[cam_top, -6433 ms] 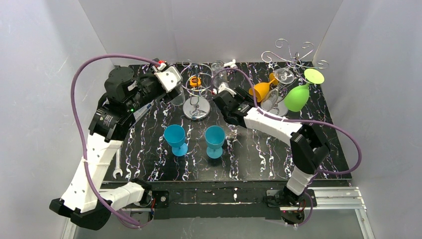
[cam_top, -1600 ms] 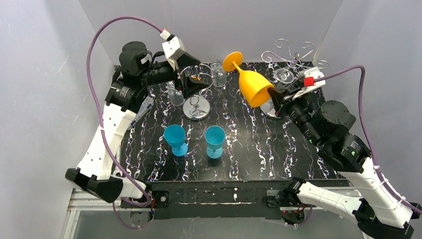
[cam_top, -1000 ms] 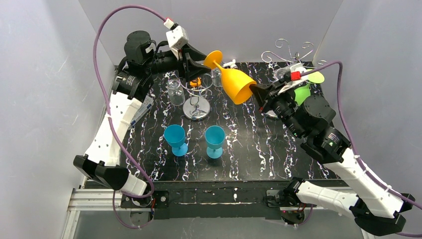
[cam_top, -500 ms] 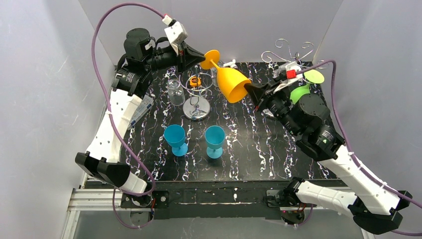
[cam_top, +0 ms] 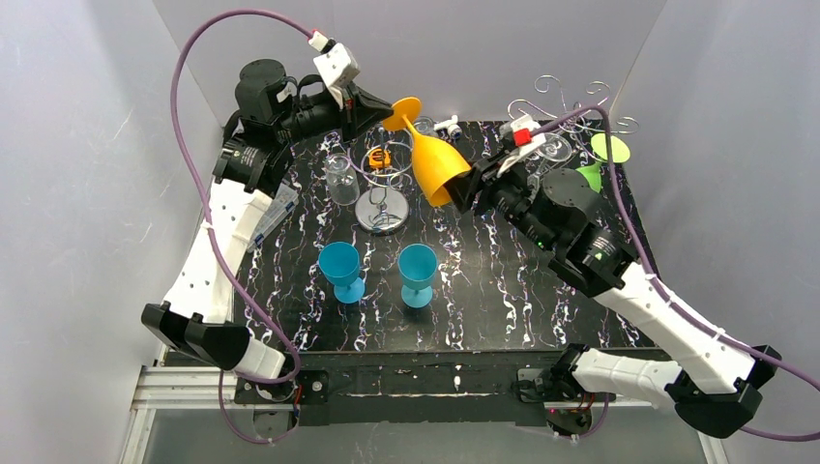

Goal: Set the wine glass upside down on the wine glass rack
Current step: Pick up the wine glass at the center of the board.

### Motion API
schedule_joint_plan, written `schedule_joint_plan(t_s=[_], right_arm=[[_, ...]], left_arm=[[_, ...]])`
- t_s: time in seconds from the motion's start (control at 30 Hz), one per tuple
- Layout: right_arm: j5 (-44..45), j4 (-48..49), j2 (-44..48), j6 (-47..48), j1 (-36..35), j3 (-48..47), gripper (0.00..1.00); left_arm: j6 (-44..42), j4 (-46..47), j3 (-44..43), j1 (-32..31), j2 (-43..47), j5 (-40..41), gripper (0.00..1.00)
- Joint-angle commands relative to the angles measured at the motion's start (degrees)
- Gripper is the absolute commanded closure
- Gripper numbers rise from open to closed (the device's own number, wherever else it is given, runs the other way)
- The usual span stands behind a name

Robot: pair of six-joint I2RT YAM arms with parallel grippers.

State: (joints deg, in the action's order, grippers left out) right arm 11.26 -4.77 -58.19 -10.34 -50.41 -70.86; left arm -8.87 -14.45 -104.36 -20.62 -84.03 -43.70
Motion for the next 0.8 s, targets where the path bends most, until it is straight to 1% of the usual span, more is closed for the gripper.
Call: schedule_joint_plan(t_s=[0.0, 0.07, 0.13, 0.2, 0.27, 0.33, 0.43, 0.5, 0.57, 0.7, 0.77], right_arm=[[-1.2, -3.8, 0.5, 0.6, -0.5, -3.9, 0.42], [0.2, -6.3, 2.1, 1.1, -0.5, -3.4, 0.36], [1.6, -8.7, 3.6, 1.4, -0.5, -2.9, 0.32], [2.0, -11.2, 4.8, 2.0, -0.5, -2.9, 0.25], [2.8, -15.8, 5.0, 3.5, -0.5, -4.6, 0.14], [6.1, -21.2, 4.4, 4.2, -0.5, -7.5, 0.1], [15.7, -27.1, 2.4, 2.9, -0.5, -14.6, 0.09], [22.2, -27.6, 0.7, 1.8, -0.5, -17.7, 0.11], [26.6, -27.8, -2.2, 1.7, -0.5, -21.1, 0.13], [40.1, -29.6, -10.1, 1.1, -0.3, -29.4, 0.15], [44.5, -29.2, -13.5, 1.5, 0.8, -32.7, 0.18]], left_arm=[[-2.3, 3.6, 0.0, -0.6, 3.6, -4.7, 1.0], [-3.8, 4.2, -0.6, -0.3, 3.5, -4.9, 1.0], [-5.5, 3.9, -1.6, -0.2, 3.1, -5.2, 1.0], [-7.5, 3.6, -2.3, -0.2, 3.0, -5.5, 1.0], [-11.2, 3.4, -2.2, -0.2, 3.4, -5.9, 1.0], [-15.2, 3.3, -1.6, -0.2, 4.1, -5.9, 1.0], [-19.8, 2.7, -0.7, -0.2, 5.3, -5.8, 1.0], [-20.9, 3.1, 0.2, -0.2, 6.2, -5.9, 1.0], [-21.2, 3.8, 1.0, -0.2, 7.1, -6.5, 1.0], [-24.7, 4.1, 2.8, -0.4, 9.8, -8.6, 1.0], [-26.6, 4.0, 3.6, -0.3, 11.0, -8.8, 1.0]])
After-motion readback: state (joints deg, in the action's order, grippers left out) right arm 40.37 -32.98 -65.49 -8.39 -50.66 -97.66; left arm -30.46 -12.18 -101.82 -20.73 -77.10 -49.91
